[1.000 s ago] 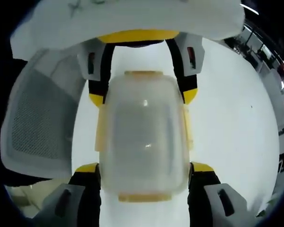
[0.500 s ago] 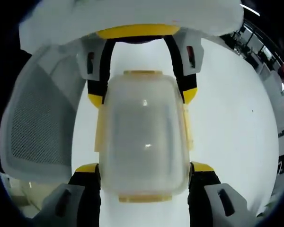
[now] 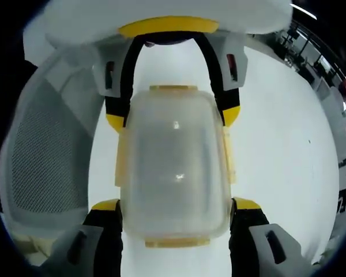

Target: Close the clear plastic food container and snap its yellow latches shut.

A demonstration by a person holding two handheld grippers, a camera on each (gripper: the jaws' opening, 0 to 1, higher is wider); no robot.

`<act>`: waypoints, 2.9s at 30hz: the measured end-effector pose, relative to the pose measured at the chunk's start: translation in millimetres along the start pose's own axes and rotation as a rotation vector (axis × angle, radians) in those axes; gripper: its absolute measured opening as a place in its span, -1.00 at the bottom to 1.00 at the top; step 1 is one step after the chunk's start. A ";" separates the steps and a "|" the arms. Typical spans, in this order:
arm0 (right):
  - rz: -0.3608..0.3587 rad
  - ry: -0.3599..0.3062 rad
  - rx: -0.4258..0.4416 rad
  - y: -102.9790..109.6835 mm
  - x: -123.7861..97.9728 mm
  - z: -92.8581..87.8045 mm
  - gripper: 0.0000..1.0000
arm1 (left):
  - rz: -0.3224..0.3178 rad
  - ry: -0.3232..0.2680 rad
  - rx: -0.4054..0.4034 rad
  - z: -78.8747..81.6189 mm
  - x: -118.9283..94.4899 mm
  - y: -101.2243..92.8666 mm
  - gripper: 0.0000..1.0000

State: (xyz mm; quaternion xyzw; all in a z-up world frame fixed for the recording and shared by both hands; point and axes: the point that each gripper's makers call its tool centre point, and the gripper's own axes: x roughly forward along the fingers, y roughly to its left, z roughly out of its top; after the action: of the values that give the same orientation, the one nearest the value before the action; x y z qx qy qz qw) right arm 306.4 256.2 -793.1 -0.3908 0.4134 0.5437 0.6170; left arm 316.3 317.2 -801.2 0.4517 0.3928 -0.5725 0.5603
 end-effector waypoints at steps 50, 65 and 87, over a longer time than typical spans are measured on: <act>-0.015 -0.005 -0.004 0.2 26.3 69.8 0.54 | 0.006 -0.023 -0.024 -70.2 -22.3 1.3 0.63; -0.024 -0.004 0.001 -1.0 27.5 69.7 0.53 | 0.003 -0.036 -0.020 -69.2 -21.2 2.0 0.64; -0.031 -0.016 0.018 -15.9 27.7 72.5 0.54 | 0.004 -0.026 -0.006 -71.3 -20.6 19.0 0.64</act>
State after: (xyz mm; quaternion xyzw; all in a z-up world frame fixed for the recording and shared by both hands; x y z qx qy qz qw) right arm 330.2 331.7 -792.9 -0.3870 0.4073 0.5335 0.6323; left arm 340.0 390.1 -800.5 0.4435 0.3860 -0.5760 0.5679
